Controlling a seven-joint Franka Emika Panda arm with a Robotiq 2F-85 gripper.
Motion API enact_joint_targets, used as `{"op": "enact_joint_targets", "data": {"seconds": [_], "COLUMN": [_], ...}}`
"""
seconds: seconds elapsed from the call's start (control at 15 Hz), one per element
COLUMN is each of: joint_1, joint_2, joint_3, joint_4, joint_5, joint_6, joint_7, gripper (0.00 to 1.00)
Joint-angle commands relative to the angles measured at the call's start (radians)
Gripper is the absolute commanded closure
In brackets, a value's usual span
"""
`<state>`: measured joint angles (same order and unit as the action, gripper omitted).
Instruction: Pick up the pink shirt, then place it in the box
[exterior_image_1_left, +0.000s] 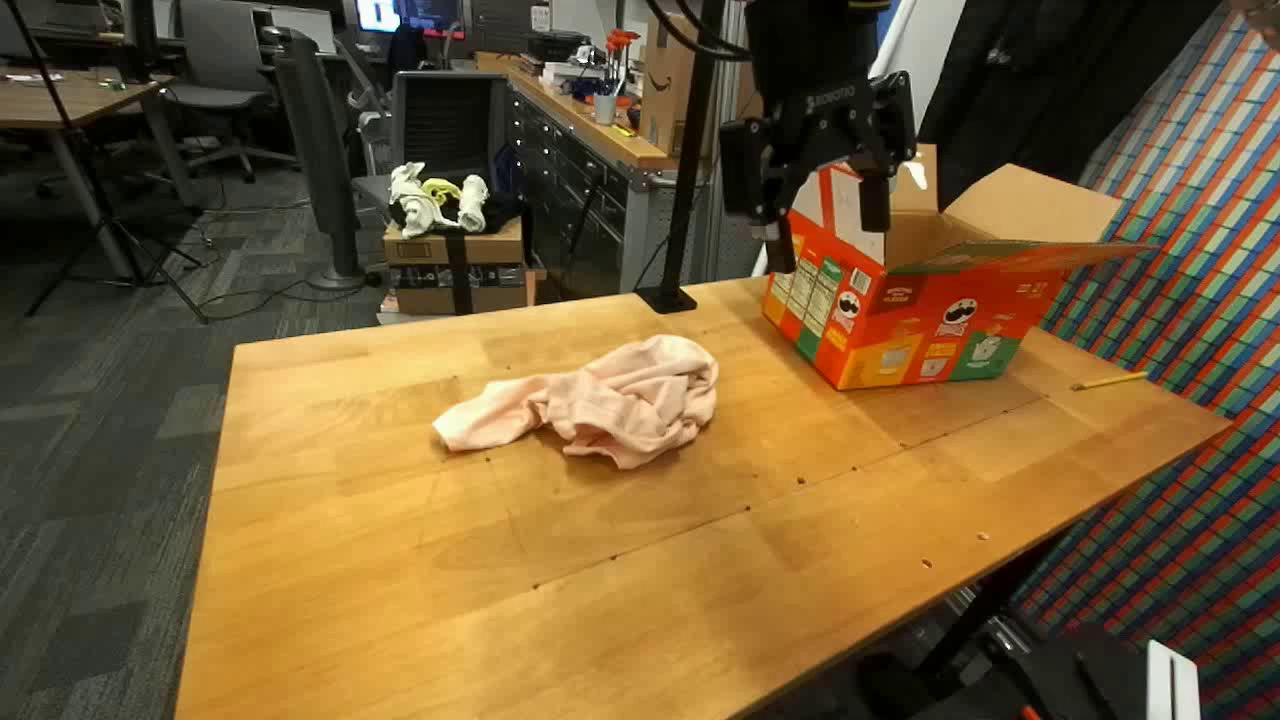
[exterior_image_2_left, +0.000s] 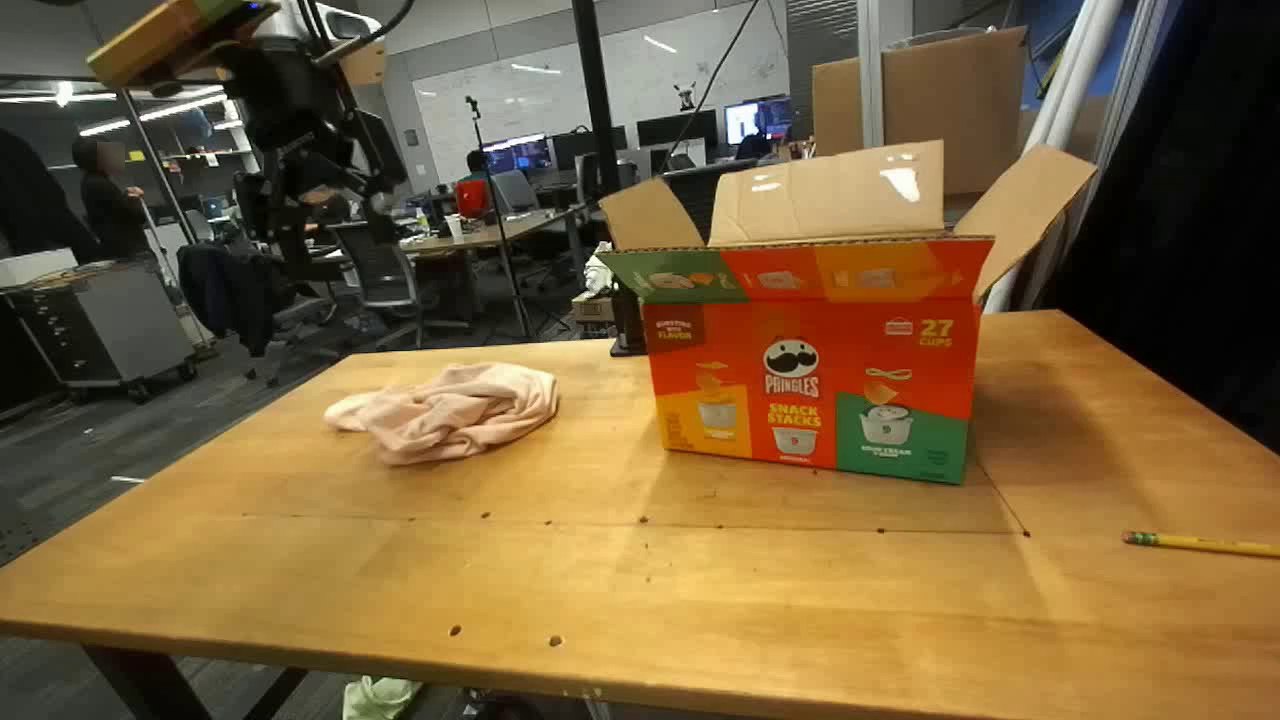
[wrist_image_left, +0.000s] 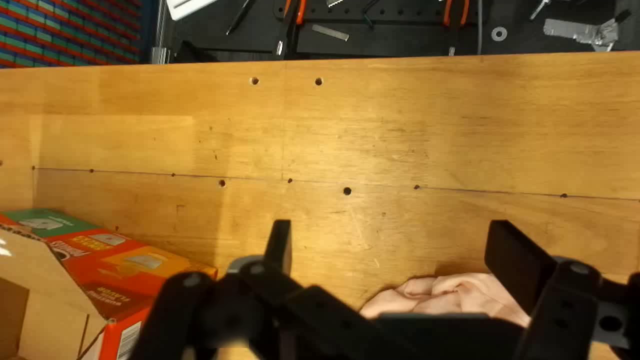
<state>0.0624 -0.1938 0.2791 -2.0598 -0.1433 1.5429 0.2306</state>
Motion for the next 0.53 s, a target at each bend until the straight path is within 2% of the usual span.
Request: {"op": "enact_joint_targets", "data": {"seconds": [0.0, 0.47], "joint_1": [0.033, 0.033], "joint_2": [0.003, 0.001], "joint_3": [-0.030, -0.030], "joint_4": [0.006, 0.013], "joint_5": [-0.005, -0.005], "joint_6": [-0.003, -0.003], "joint_7": [0.006, 0.006], "gripper": [0.00, 0.00]}}
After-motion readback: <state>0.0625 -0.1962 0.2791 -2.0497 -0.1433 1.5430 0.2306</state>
